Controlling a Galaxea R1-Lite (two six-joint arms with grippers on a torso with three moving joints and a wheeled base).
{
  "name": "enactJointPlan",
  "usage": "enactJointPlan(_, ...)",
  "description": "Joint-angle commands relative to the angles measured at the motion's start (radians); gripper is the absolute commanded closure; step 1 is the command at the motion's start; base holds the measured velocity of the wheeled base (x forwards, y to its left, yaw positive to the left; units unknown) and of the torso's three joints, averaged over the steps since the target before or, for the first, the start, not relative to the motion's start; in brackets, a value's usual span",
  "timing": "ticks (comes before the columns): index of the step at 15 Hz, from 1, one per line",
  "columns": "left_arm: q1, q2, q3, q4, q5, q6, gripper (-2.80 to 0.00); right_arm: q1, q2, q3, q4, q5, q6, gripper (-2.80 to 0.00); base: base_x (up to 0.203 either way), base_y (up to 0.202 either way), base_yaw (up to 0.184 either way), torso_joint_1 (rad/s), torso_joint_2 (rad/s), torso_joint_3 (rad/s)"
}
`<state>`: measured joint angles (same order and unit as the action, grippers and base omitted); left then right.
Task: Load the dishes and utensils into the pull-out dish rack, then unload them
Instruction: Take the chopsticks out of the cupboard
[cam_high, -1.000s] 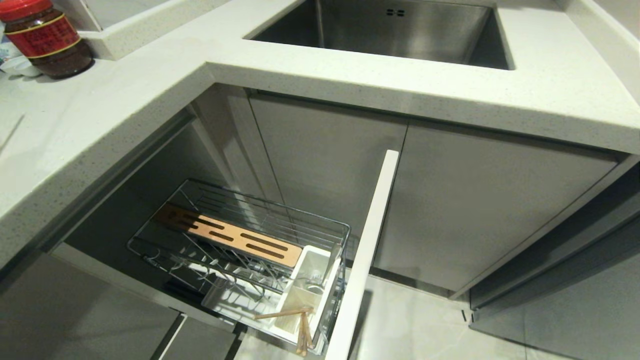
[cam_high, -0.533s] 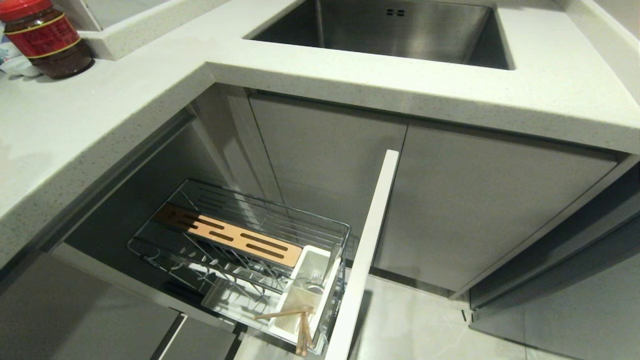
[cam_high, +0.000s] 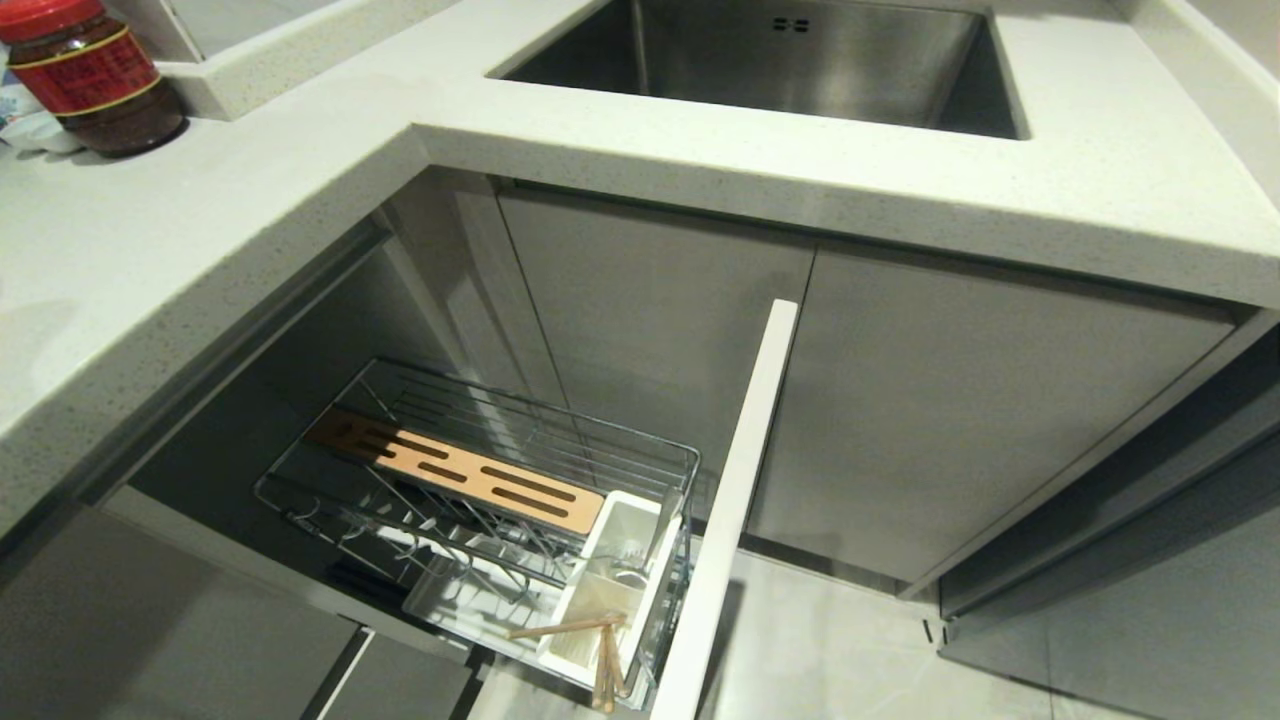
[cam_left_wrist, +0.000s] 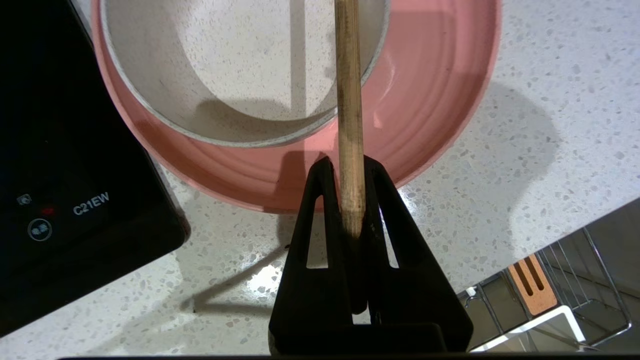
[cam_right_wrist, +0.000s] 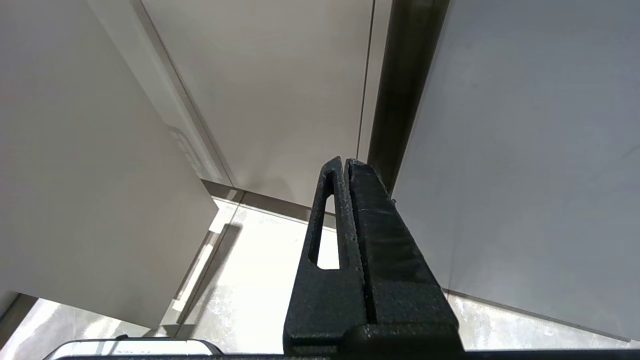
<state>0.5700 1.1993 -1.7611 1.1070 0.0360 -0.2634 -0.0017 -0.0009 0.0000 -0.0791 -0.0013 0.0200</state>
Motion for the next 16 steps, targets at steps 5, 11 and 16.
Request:
enactJointPlan(5,0.03,0.009,0.109,-0.096,-0.004,-0.043,0.0,0.0,0.001,0.027,-0.001,0.0,0.0,0.0,0.0,0.0,0.0,0.0,0.0,0.0)
enactJointPlan(11,0.03,0.011,0.126,-0.093,-0.008,-0.054,0.0,0.0,0.001,0.026,-0.001,0.0,0.0,0.0,0.0,0.0,0.0,0.0,0.0,0.0)
enactJointPlan(16,0.03,0.012,0.132,-0.096,-0.008,-0.056,0.0,0.0,0.001,0.026,-0.001,0.0,0.0,0.0,0.0,0.0,0.0,0.0,0.0,0.0)
